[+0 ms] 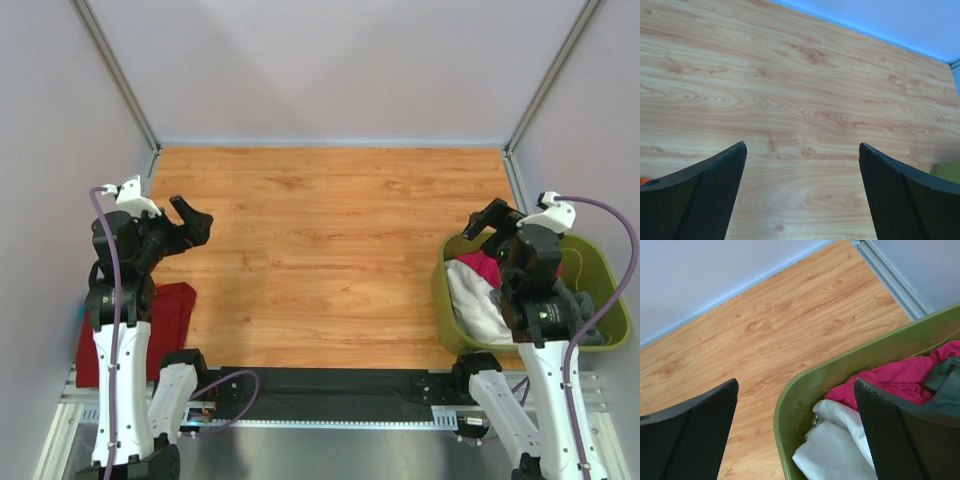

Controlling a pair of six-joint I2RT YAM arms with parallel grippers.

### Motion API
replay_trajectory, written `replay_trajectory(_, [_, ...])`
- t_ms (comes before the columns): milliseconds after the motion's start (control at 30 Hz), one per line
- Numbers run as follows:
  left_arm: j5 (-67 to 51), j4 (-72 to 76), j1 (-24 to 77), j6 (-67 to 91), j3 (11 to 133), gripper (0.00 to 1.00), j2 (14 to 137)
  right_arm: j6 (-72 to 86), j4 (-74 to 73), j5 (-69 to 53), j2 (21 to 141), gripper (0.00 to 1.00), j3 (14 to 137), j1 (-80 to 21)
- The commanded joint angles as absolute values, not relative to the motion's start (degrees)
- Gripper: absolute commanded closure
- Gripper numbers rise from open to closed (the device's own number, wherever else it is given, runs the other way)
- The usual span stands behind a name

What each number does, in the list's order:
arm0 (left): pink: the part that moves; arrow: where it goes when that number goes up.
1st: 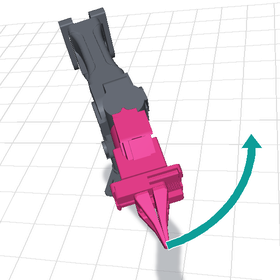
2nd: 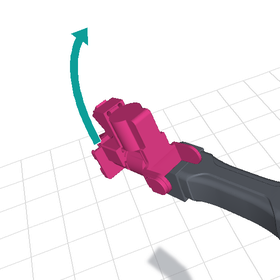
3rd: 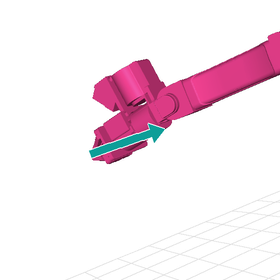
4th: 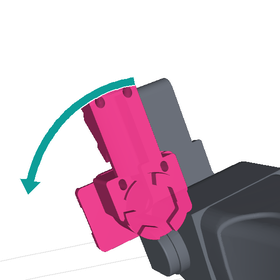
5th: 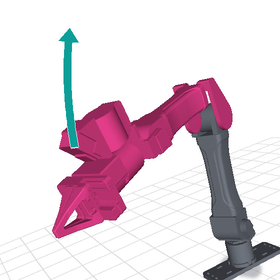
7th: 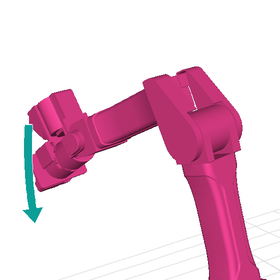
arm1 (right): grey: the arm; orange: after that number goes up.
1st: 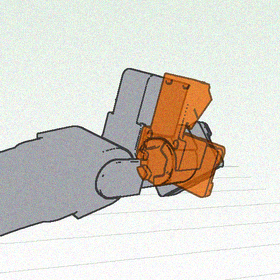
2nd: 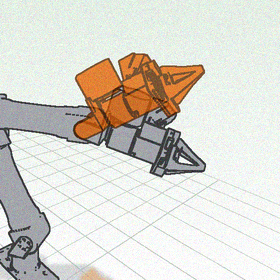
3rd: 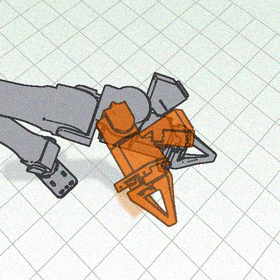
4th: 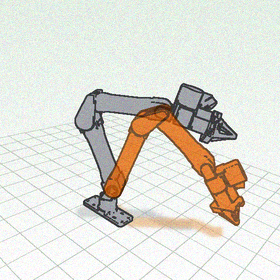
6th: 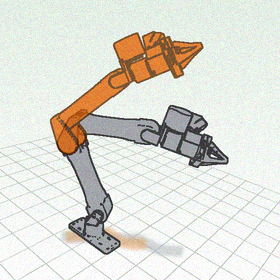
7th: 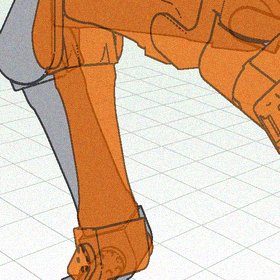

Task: Fold and stack the t-shirts
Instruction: Grab the tshirt from the pile

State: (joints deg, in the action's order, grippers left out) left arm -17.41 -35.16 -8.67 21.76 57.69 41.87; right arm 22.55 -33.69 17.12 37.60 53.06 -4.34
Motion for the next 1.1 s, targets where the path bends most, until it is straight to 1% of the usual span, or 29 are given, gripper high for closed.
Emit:
replay_trajectory(0, [-19.1, -33.3, -8.9, 20.7, 57.4, 0.01, 40.3, 21.5, -34.8, 18.6, 39.4, 0.0, 56.2, -4.3])
replay_trajectory(133, [-26.2, -26.2, -8.8, 21.2, 52.0, 0.01, 40.1, 20.7, -40.0, 19.2, 42.6, 0.0, 60.7, -4.2])
replay_trajectory(200, [-29.7, -27.3, -8.7, 20.6, 53.0, 0.01, 41.0, 22.3, -44.5, 22.9, 45.0, 0.0, 63.3, -4.1])
replay_trajectory(267, [-29.1, -27.4, -8.7, 20.8, 52.7, 0.01, 40.5, 24.7, -47.4, 24.8, 46.6, 0.0, 64.0, -3.8])
replay_trajectory(367, [-26.1, -28.8, -6.9, 21.0, 52.1, 0.0, 39.3, 26.9, -51.0, 23.0, 50.4, 0.01, 64.6, -1.3])
replay_trajectory(433, [-26.0, -29.5, -5.4, 20.7, 52.1, 0.0, 39.5, 28.1, -51.5, 22.8, 52.1, 0.01, 61.3, 2.2])
replay_trajectory(500, [-25.7, -30.1, -3.7, 20.2, 52.4, 0.01, 40.4, 29.5, -50.8, 19.5, 52.6, 0.04, 58.2, 7.0])
replay_trajectory(533, [-25.1, -30.4, -3.3, 20.1, 52.6, 0.01, 40.7, 29.7, -49.8, 17.6, 52.2, 0.1, 54.9, 8.9])
replay_trajectory(600, [-22.7, -31.1, -2.6, 20.0, 53.0, 0.01, 41.4, 30.1, -48.0, 13.6, 50.9, 0.15, 51.4, 13.0])
replay_trajectory(633, [-21.8, -31.9, -2.2, 20.0, 53.4, 0.01, 41.5, 29.4, -45.7, 13.5, 50.5, 0.17, 49.8, 14.0])
replay_trajectory(700, [-20.7, -32.3, -1.0, 19.7, 53.5, 0.01, 41.7, 28.7, -44.1, 12.8, 50.6, 0.17, 46.1, 16.7])
replay_trajectory(867, [-20.6, -32.5, -0.2, 19.3, 53.9, 0.01, 42.5, 25.7, -35.0, 5.8, 53.5, 0.22, 43.7, 17.8])
replay_trajectory(1000, [-20.3, -32.7, -0.2, 19.3, 54.0, 0.0, 43.5, 25.1, -28.3, 5.5, 56.2, 0.24, 42.6, 17.8])
replay_trajectory(1033, [-20.3, -32.7, -0.1, 19.3, 54.0, 0.01, 43.5, 25.2, -26.0, 5.9, 56.6, 0.28, 42.3, 17.8])
replay_trajectory(1067, [-20.4, -32.7, -0.2, 19.4, 54.0, 0.01, 43.6, 25.2, -25.1, 6.1, 57.0, 0.31, 41.8, 17.8])
